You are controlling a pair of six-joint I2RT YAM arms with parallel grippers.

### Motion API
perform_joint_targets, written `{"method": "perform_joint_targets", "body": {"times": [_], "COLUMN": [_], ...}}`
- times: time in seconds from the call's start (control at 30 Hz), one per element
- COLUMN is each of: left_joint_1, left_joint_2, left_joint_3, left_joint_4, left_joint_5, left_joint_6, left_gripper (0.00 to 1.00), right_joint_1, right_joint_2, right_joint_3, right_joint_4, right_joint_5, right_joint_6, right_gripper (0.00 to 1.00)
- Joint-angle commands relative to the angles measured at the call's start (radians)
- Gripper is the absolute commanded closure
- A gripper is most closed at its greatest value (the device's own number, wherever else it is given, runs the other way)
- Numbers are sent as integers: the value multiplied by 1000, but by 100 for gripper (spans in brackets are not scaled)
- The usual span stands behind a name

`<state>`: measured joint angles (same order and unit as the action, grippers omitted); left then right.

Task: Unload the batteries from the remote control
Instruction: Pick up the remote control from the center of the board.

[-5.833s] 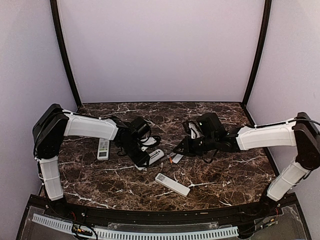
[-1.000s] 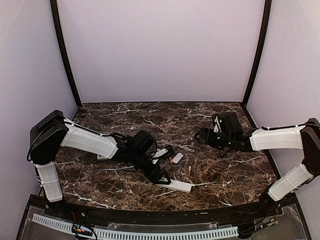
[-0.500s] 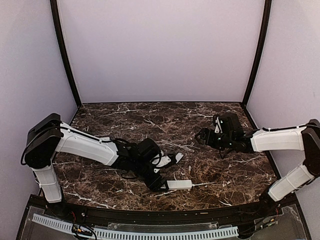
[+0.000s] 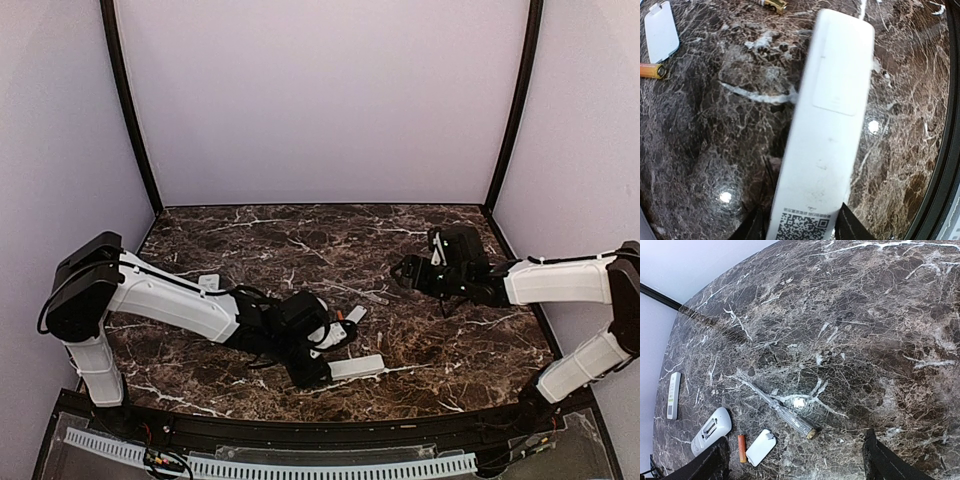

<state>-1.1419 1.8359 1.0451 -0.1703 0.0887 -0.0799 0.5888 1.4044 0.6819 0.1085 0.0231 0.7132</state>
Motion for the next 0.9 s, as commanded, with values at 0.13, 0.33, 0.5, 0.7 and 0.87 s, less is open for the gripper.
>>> {"method": "perform_joint_targets", "body": {"times": [0.13,0.33,0.5,0.7,0.87], "left_joint_1": [8,8,8,10,22], "left_joint_2": [-15,-27,-49,-128,-190], "left_joint_3": [1,12,10,23,75], "left_joint_4": [-47,-52,-50,-59,-104], "left_joint_5": [-77,-78,-78,-138,-165], "left_joint_6": [-11,1,4,20,68], "left_gripper": [65,71,73,78,81], "right_joint_1": [-3,-3,-3,-4,-3], "right_joint_2": [-75,-136,-185,-237,-263], "right_joint_3": [-31,-47,-50,-48,-59], "right_joint_4": [20,-37,-83,-158,-172], "right_joint_5": [-18,-34,-37,-146,-322], "right_joint_6": [1,-13,-23,-56,-76], "right_gripper": [12,12,11,11,10]}}
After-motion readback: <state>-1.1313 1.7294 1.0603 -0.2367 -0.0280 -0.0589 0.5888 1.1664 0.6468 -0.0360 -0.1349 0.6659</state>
